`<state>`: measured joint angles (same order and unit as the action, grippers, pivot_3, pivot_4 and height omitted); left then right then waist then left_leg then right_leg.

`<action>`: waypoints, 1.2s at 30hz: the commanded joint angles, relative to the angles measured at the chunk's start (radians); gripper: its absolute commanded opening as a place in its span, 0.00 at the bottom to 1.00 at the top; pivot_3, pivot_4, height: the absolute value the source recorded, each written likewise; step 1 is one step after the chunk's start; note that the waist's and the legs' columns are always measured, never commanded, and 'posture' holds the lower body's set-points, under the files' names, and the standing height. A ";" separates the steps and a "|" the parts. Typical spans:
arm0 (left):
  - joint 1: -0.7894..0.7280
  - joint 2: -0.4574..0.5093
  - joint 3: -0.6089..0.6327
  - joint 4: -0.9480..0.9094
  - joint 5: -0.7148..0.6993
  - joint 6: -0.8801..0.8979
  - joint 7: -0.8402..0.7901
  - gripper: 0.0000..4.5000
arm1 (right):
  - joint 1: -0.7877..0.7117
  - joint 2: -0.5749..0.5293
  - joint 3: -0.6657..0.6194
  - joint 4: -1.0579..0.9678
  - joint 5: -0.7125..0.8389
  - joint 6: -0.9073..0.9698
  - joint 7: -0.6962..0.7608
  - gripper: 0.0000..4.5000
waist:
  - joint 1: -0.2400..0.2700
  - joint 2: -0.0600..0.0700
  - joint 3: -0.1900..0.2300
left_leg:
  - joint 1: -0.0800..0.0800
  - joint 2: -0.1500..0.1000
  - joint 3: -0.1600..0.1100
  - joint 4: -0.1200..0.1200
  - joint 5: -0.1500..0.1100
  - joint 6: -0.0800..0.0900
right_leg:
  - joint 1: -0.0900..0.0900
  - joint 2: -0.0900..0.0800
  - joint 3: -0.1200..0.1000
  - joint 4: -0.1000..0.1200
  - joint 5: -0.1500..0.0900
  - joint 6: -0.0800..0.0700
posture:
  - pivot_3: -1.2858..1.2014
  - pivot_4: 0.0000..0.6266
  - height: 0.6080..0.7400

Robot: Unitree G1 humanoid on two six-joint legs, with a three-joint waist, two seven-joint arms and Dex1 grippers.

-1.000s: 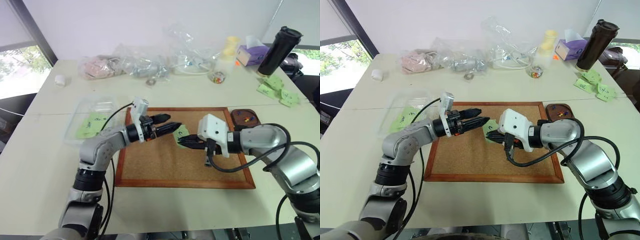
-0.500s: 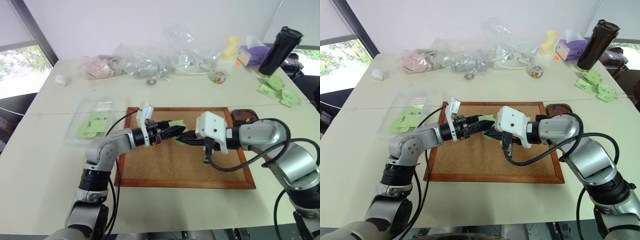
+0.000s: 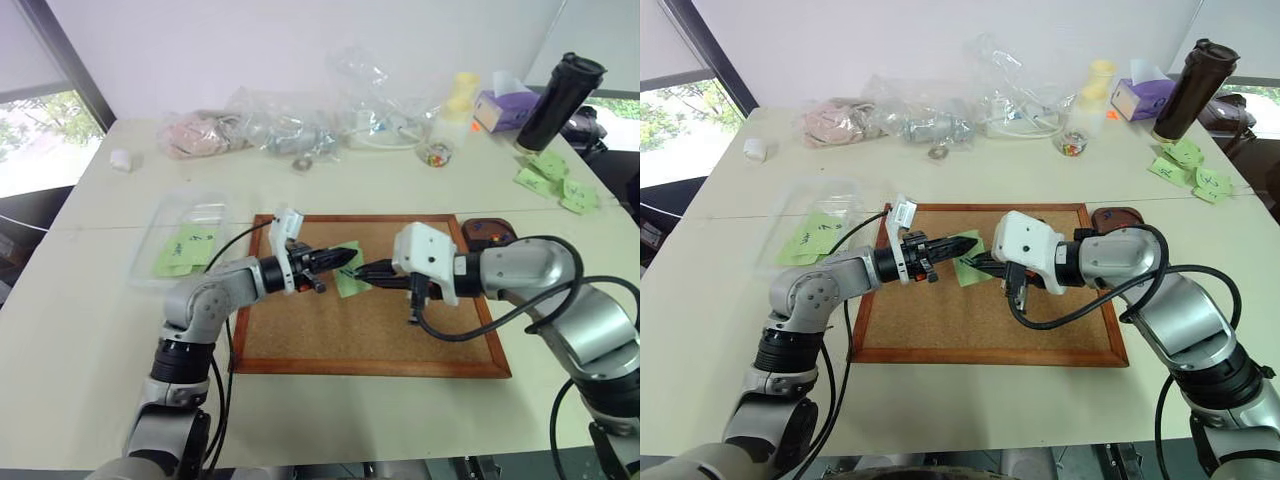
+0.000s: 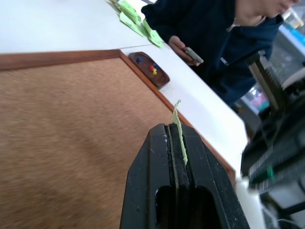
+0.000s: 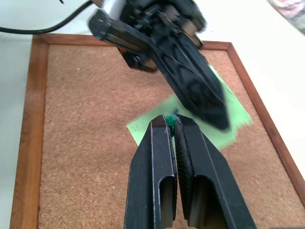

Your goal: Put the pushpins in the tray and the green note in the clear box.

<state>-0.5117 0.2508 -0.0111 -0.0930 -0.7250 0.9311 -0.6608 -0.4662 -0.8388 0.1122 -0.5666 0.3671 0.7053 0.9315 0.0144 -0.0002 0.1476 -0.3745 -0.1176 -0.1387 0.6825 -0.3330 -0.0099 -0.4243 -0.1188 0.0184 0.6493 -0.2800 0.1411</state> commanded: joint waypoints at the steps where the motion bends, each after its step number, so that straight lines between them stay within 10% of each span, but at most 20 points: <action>1: 0.004 0.018 -0.001 -0.025 0.015 -0.048 -0.030 0.00 | 0.010 -0.025 -0.152 0.049 0.037 0.019 -0.024 0.00 | 0.002 0.000 0.000 | 0.000 0.000 0.000 0.000 0.000 0.000 | 0.000 0.000 0.000 0.000 0.000 0.000 | 0.52 0.24 1.00; 10: 0.047 0.091 -0.078 -0.075 0.108 -0.178 -0.118 0.00 | 0.096 0.003 -0.362 0.501 -0.002 -0.101 -0.121 0.00 | -0.003 -0.001 0.000 | 0.000 0.000 0.001 -0.001 0.000 0.000 | 0.000 0.000 0.000 0.000 0.000 0.000 | 0.52 0.24 1.00; 28: 0.098 0.148 -0.096 -0.145 0.161 -0.251 -0.136 0.00 | -0.061 0.081 -0.330 1.097 -0.149 -0.383 -0.253 0.00 | -0.003 0.000 0.000 | 0.000 0.000 0.001 0.000 0.000 0.000 | 0.000 0.000 0.001 0.000 0.000 0.000 | 0.52 0.24 1.00; 36: 0.112 0.155 -0.087 -0.154 0.162 -0.251 -0.133 0.00 | -0.070 0.080 -0.336 1.109 -0.143 -0.388 -0.247 0.78 | -0.005 0.000 0.000 | 0.000 0.000 0.001 -0.001 0.000 0.000 | 0.000 0.000 0.001 0.000 0.000 0.000 | 0.52 0.24 1.00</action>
<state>-0.4016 0.3966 -0.1088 -0.2088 -0.5612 0.6923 -0.7946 -0.5159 -0.7543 -0.2031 0.5660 0.2140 0.3255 0.6822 0.0093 -0.0002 0.1477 -0.3742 -0.1174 -0.1373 0.6820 -0.3329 -0.0101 -0.4245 -0.1187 0.0191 0.6494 -0.2801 0.1410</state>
